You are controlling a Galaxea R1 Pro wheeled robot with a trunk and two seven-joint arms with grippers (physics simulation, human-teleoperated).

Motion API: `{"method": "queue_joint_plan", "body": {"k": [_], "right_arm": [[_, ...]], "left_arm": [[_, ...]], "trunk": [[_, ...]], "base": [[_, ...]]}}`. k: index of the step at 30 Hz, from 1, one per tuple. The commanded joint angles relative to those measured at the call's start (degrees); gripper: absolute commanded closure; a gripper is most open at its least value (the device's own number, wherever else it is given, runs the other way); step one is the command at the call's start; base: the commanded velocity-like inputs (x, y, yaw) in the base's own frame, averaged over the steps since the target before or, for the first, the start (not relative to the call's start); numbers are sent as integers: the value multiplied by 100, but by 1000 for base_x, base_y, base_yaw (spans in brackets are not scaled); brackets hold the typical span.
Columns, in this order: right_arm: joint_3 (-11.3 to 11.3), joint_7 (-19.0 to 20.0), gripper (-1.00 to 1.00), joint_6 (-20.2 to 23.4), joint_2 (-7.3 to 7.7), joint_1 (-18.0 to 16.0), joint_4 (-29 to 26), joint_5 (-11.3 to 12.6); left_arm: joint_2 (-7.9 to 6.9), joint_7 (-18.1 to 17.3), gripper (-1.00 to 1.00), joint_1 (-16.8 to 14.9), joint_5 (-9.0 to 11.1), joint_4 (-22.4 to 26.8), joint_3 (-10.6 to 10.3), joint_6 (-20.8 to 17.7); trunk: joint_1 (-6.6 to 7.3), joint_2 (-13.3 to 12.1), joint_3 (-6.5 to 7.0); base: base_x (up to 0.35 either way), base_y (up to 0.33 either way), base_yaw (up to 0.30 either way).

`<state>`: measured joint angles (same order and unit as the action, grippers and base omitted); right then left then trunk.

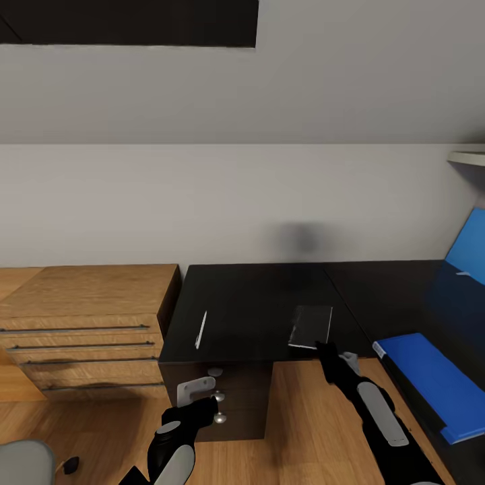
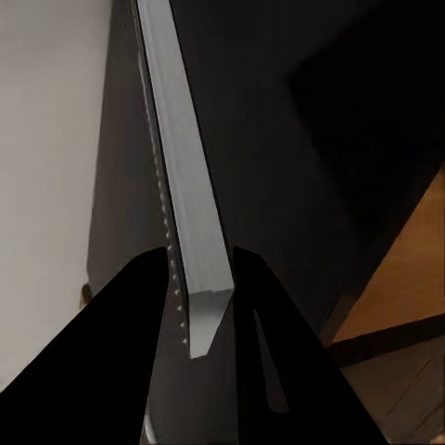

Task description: In the bedroom, organize the workspace by keeping the computer under the desk, ensuring the monitor is on the desk, placing the keyboard on the desk next to the monitor, placing the mouse on the desk next to the keyboard, moving the folder from the swivel chair onto the desk next to the mouse, stacking the notebook on top of the folder with the pen on top of the notebook, and positioning the swivel chair next to the desk.

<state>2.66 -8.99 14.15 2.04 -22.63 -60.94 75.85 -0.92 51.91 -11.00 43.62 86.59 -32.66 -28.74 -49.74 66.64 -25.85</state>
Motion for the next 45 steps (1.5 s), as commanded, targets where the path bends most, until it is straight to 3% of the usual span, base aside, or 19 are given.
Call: {"method": "queue_joint_plan", "body": {"k": [1, 4, 8, 12, 27, 32, 45], "right_arm": [[11, -240, 100, 23, -1, 132, -297, 67], [33, -440, 100, 38, 12, 341, -690, 222], [48, -446, 100, 36, 29, 410, -785, 454], [161, -444, 100, 32, 45, 435, -802, 534], [609, -437, 100, 27, 51, 443, -788, 562], [949, -437, 100, 27, 51, 443, -788, 559], [1149, -429, 100, 27, 51, 443, -781, 561]], "left_arm": [[-5, 43, -100, -7, 32, 7, -12, -17], [-5, 30, -100, -7, 32, 7, -12, -17], [-11, 32, -100, -7, 32, 7, -12, -17], [-13, 29, -100, -7, 26, 7, -12, -17], [-13, 44, -100, -7, 32, -25, -20, -17], [-14, 47, -100, -7, 32, -44, -20, -17], [-14, 55, -100, -7, 27, -62, -20, -17]], "trunk": [[22, -38, 12], [44, -78, 30], [44, -78, 30], [44, -78, 30], [44, -78, 30], [44, -78, 30], [44, -78, 13]], "base": [[0, 0, 0], [0, 0, 0], [0, 0, 0], [0, 0, 0], [-130, -61, -192], [-35, -26, -268], [-2, -1, -232]]}}
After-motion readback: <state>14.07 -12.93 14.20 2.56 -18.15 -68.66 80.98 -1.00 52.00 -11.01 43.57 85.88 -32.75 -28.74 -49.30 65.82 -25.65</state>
